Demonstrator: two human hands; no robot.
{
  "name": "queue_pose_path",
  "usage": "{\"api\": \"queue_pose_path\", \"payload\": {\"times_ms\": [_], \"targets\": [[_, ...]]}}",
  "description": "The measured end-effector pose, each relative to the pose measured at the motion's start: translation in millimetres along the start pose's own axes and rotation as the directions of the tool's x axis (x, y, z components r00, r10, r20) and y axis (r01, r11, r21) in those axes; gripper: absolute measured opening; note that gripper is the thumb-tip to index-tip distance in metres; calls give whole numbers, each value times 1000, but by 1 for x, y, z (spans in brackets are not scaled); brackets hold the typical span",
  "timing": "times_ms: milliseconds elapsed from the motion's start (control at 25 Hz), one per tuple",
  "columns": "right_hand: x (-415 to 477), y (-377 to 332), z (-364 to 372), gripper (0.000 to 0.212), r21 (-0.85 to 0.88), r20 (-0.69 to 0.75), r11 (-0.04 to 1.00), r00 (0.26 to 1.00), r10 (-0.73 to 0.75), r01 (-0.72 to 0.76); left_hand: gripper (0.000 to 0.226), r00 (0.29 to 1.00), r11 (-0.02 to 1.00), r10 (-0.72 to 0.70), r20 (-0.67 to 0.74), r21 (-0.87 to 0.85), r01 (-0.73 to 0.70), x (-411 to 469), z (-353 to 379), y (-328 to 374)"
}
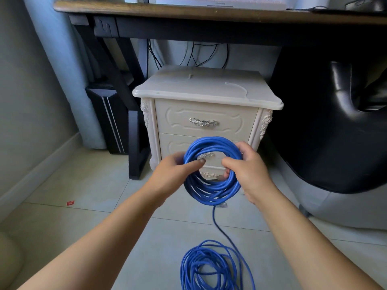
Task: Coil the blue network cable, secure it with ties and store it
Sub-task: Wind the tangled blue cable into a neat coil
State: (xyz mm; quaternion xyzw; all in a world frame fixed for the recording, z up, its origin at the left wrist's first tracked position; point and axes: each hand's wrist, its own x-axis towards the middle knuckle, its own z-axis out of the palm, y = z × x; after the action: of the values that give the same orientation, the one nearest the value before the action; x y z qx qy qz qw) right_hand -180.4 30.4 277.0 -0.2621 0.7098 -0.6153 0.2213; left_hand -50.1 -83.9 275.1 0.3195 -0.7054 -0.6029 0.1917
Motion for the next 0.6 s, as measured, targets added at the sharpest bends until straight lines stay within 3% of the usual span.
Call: {"api": "queue_pose_path", "payload": {"times_ms": [80,160,200,280,360,440,600], "targets": [[-2,-1,0,18,-317,45,940,992,-114,123,53,977,955,214,-15,214,-206,0,-4,-4],[-9,-1,6,24,-499,152,839,975,-160,215,71,904,784,415,103,464,-413,0,-1,-5],[-13,-1,10,28,-547,207,797,964,-166,255,73,873,709,453,180,521,-475,0,3,-6],[-19,-1,16,29,-596,263,745,949,-172,300,61,882,666,421,211,588,-459,-2,10,-2],[-18,-3,17,22,-585,239,758,955,-178,288,40,908,661,397,137,644,-386,-1,13,1],[-12,-6,11,25,-540,200,812,971,-130,220,27,923,717,381,48,615,-328,1,14,2],[-4,-5,-6,41,-364,279,929,960,35,71,17,953,932,252,-165,305,-194,12,11,0]]}}
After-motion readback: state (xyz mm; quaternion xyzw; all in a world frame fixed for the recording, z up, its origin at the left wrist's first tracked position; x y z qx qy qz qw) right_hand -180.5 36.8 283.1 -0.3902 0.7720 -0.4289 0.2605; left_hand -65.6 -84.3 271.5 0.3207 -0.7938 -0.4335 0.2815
